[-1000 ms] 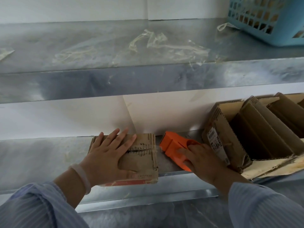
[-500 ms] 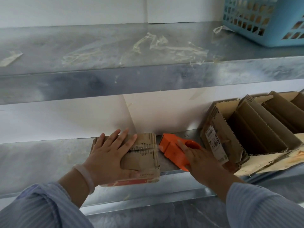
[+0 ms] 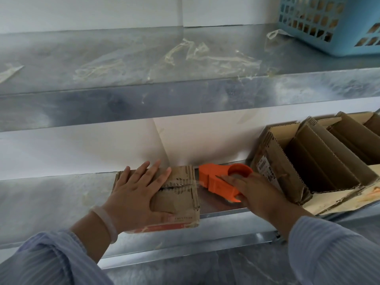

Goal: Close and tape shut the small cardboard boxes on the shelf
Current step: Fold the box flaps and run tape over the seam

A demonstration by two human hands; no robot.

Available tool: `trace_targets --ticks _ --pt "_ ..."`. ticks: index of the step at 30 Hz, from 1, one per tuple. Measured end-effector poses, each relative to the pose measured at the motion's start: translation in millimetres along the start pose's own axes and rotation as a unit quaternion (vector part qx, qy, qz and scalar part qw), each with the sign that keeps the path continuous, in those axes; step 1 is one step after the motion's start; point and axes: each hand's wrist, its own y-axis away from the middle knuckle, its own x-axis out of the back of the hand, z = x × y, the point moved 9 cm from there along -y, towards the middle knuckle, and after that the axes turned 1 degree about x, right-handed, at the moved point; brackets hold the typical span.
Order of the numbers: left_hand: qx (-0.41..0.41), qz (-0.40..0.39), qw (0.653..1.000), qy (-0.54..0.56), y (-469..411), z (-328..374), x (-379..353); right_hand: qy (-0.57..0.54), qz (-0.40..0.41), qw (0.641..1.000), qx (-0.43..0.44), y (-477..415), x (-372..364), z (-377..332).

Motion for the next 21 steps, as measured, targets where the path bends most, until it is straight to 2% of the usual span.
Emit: trace_targets --ticks 6,11,15,19,21 --pt "-0.002 0.012 1.000 -0.003 0 2 2 -0.013 -0.029 0.999 -0.028 -6 -22 10" --pt "0.004 -0.019 1.000 0.001 -1 2 2 0.054 0.049 0.997 -0.004 2 -30 6" --pt "0.015 -0.060 0.998 -0.029 0 3 1 0.065 0.114 0.991 -0.032 6 -15 1" --pt "0.018 -0.070 0.997 -0.026 0 4 2 -0.036 0.193 0.977 -0.078 11 20 -16" --pt "0.017 -0.069 0.997 -0.021 -1 4 1 -0.202 0.198 0.951 -0.127 6 37 -30"
